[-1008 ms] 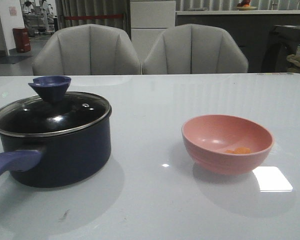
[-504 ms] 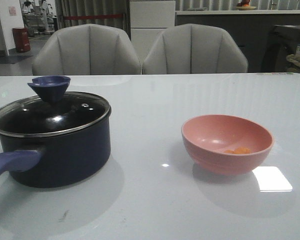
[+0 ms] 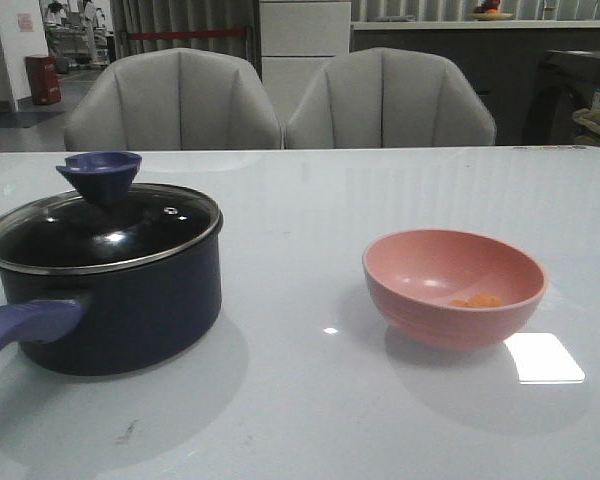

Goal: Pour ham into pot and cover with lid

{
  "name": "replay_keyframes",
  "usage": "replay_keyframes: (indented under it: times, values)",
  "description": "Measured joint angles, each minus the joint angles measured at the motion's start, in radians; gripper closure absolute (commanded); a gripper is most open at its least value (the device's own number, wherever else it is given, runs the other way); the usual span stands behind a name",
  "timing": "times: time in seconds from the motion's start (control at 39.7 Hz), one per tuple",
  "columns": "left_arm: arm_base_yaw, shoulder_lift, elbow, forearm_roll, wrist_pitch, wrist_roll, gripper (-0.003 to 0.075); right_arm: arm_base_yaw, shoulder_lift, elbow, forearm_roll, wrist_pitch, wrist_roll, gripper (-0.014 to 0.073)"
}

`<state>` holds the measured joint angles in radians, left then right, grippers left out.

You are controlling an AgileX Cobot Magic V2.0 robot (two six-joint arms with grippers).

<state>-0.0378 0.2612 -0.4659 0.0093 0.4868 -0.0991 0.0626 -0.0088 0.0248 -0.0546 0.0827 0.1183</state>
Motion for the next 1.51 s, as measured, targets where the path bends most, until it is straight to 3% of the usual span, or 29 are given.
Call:
replay_keyframes:
  times: [0.1, 0.15, 0.35, 0.4, 0.61, 0.78, 1.11, 1.51]
  values:
    - [-0.007, 0.004, -0.002, 0.002, 0.005, 0.0, 0.0569, 0.0, 0.0, 0.0, 0.0, 0.0, 0.0, 0.0447]
    - [-0.017, 0.011, -0.002, 0.002, 0.01, 0.0, 0.0504, 0.0, 0.0, 0.0, 0.0, 0.0, 0.0, 0.0447]
    - [-0.046, 0.074, -0.002, 0.008, 0.044, 0.0, 0.007, 0.0, 0.0, 0.0, 0.0, 0.0, 0.0, 0.0447]
    - [-0.046, 0.091, -0.002, 0.01, 0.045, 0.0, 0.0004, 0.0, 0.0, 0.0, 0.0, 0.0, 0.0, 0.0447]
    - [-0.048, 0.144, -0.002, 0.012, 0.041, 0.0, 0.0071, 0.0, 0.0, 0.0, 0.0, 0.0, 0.0, 0.0447]
    - [-0.052, 0.209, -0.052, 0.001, 0.071, 0.0, 0.0075, 0.0, 0.0, 0.0, 0.0, 0.0, 0.0, 0.0447]
    - [-0.162, 0.586, -0.353, -0.056, 0.27, 0.0, 0.0075, 0.0, 0.0, 0.0, 0.0, 0.0, 0.0, 0.0447]
    - [-0.33, 1.06, -0.69, -0.087, 0.317, -0.07, 0.0075, 0.0, 0.0, 0.0, 0.0, 0.0, 0.0, 0.0447]
